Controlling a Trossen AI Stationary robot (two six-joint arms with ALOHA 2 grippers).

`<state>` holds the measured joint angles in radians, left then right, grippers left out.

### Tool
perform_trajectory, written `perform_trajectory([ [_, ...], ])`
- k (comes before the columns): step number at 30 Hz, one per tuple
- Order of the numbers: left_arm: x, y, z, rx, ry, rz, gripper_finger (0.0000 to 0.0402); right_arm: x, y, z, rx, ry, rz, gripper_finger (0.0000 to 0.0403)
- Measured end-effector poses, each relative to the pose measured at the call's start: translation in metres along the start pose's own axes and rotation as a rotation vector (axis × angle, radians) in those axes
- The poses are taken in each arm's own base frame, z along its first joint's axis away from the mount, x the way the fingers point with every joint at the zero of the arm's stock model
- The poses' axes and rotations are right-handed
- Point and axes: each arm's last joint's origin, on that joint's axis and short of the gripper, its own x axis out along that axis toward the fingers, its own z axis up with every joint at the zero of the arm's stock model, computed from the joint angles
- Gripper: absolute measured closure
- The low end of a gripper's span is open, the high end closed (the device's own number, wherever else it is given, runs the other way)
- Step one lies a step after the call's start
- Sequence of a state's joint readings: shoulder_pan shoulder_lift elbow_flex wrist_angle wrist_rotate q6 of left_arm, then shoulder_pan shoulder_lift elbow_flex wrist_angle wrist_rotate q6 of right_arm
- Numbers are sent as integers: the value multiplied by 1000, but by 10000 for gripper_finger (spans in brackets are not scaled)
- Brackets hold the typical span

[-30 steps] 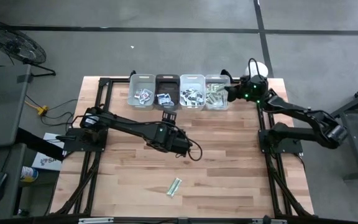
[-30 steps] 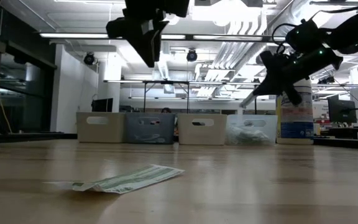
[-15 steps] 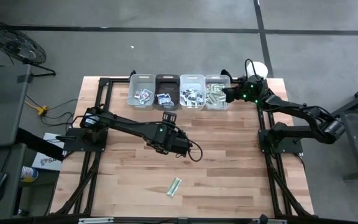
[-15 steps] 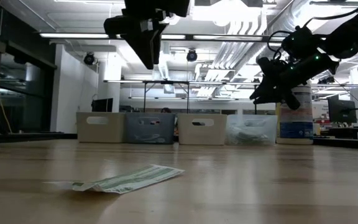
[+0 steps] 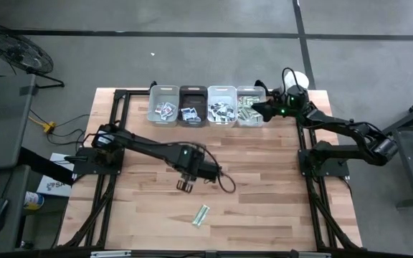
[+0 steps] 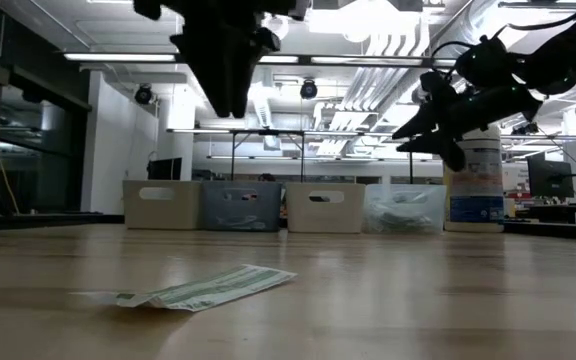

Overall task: Pick & Place First Aid Supplies
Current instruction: Put the green bandage into the transparent bin

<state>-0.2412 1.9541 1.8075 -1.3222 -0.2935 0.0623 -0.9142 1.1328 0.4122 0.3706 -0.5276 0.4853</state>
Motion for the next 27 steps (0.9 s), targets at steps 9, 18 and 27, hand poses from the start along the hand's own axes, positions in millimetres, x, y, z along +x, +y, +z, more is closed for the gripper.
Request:
perform_trajectory([
  [9, 23, -63, 8, 245, -172, -417, 263, -1, 8, 3, -76, 29, 192, 274],
  [18, 5, -120, 23, 397, -447, -472, 263, -9, 18, 9, -138, -3, 262, 274],
  [27, 28, -164, 32, 446, -456, -384, 263, -20, 28, 15, -166, -49, 292, 274],
])
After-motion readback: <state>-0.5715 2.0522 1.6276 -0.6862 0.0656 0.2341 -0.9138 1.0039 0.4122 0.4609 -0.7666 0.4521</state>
